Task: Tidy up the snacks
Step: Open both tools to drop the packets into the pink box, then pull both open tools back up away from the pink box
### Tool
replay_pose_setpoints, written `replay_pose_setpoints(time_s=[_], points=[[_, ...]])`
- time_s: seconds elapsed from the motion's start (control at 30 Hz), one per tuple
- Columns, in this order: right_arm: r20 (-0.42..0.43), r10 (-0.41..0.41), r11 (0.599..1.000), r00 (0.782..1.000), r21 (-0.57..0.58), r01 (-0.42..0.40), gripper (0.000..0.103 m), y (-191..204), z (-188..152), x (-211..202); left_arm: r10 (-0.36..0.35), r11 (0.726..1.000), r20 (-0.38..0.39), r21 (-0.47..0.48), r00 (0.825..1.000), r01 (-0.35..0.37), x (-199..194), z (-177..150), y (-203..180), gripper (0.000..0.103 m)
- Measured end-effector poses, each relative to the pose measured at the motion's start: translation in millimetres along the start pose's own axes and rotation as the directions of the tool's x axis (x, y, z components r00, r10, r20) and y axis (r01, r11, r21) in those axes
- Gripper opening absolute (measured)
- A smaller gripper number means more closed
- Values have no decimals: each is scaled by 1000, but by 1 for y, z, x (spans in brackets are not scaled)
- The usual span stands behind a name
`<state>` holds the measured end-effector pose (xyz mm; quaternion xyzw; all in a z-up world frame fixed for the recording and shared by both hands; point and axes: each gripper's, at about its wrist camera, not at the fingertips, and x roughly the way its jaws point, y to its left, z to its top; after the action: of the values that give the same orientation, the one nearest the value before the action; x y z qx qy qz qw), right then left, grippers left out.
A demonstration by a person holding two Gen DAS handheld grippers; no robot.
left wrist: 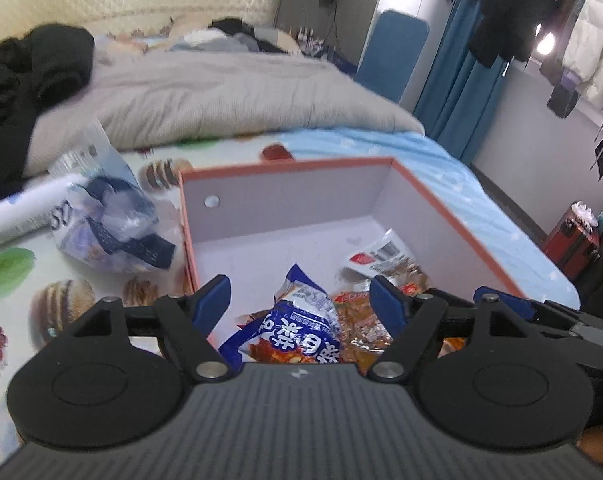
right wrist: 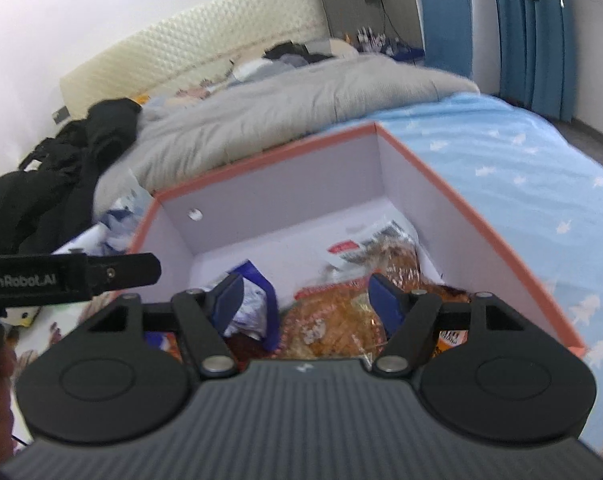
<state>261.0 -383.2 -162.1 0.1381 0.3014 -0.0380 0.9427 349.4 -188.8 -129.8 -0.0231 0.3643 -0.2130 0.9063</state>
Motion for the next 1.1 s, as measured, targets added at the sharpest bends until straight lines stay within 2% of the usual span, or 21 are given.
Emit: replay_pose_setpoints(time_s=[0.33,0.53,0.87,1.1], points=[[131,50,998,990,-36,-46,71,29,9,-91,5,999,105,49,994,-11,-109,-5,-12,80],[193,76,996,978,-60,-66,71,45,8,-142,-5,998,179,57,984,-5,-171,-14,-19,80],[263,69,996,962,-74,-51,71,57,-3,-206,-31,998,227,63,973,17,-236,-44,-34,80],[249,59,997,967,-71,-43,71,54,-25,-228,-26,998,211,64,977,13,-260,-71,-41,80]])
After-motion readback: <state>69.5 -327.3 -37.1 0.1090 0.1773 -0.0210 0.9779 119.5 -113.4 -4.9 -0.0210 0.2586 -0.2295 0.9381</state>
